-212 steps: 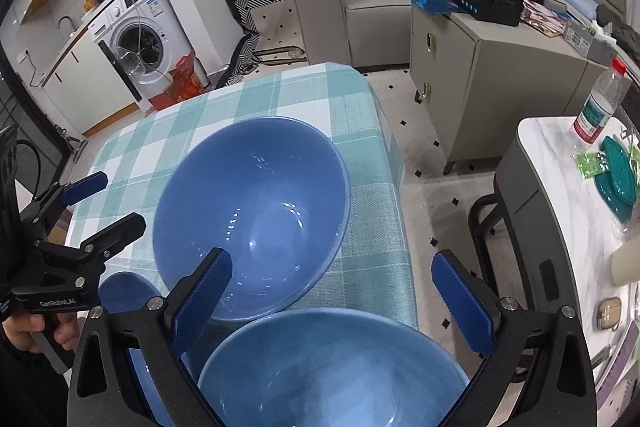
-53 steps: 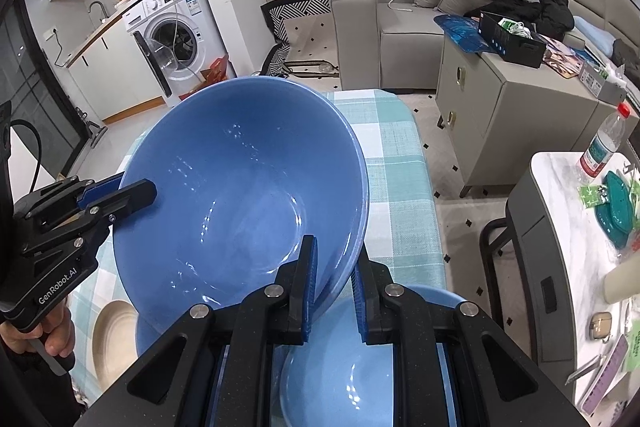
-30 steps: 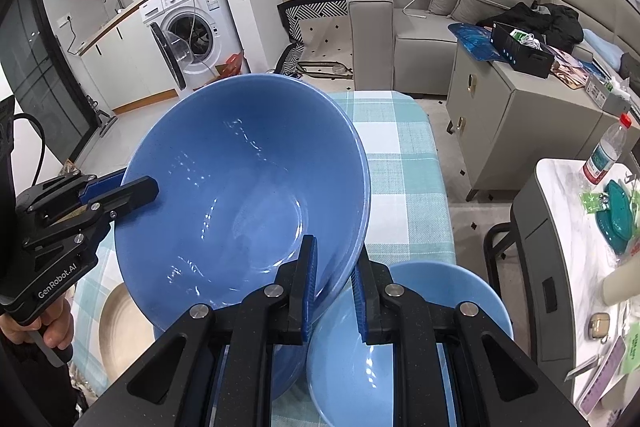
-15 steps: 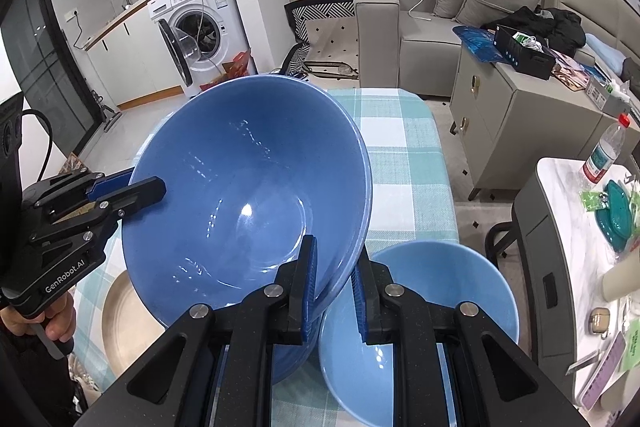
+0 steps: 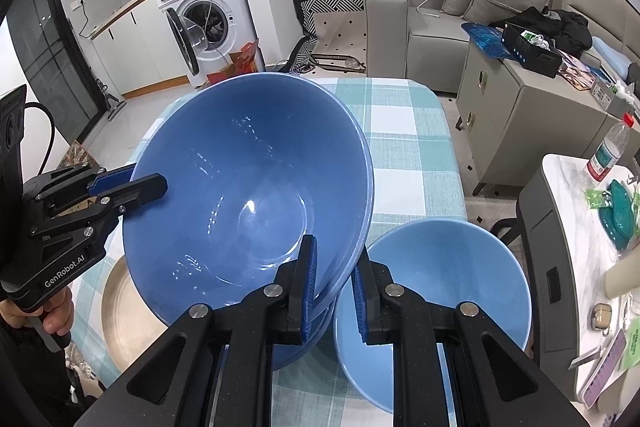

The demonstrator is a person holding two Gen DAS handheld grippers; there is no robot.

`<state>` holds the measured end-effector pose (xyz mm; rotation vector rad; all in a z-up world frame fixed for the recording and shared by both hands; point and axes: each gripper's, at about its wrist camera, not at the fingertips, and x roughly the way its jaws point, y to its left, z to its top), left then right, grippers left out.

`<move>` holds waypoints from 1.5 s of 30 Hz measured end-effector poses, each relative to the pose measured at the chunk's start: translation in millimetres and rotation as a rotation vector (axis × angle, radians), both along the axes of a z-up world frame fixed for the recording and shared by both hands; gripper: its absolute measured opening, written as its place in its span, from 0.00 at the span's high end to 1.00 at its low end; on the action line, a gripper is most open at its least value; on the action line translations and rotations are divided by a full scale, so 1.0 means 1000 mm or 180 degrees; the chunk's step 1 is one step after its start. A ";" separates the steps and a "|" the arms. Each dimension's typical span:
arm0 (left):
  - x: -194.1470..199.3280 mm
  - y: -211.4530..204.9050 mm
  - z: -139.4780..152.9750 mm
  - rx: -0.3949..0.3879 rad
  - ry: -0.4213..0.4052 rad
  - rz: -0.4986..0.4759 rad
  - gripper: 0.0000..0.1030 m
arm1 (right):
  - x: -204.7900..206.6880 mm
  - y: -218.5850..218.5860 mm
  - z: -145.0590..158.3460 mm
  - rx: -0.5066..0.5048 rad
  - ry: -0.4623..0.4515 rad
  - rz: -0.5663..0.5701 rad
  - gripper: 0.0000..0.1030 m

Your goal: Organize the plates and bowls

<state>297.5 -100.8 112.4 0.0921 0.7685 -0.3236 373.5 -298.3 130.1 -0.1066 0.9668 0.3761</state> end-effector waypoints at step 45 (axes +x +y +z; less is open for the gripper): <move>-0.018 0.008 -0.036 0.0127 0.0299 -0.0061 0.85 | -0.025 0.015 -0.039 -0.0236 0.0320 0.0157 0.82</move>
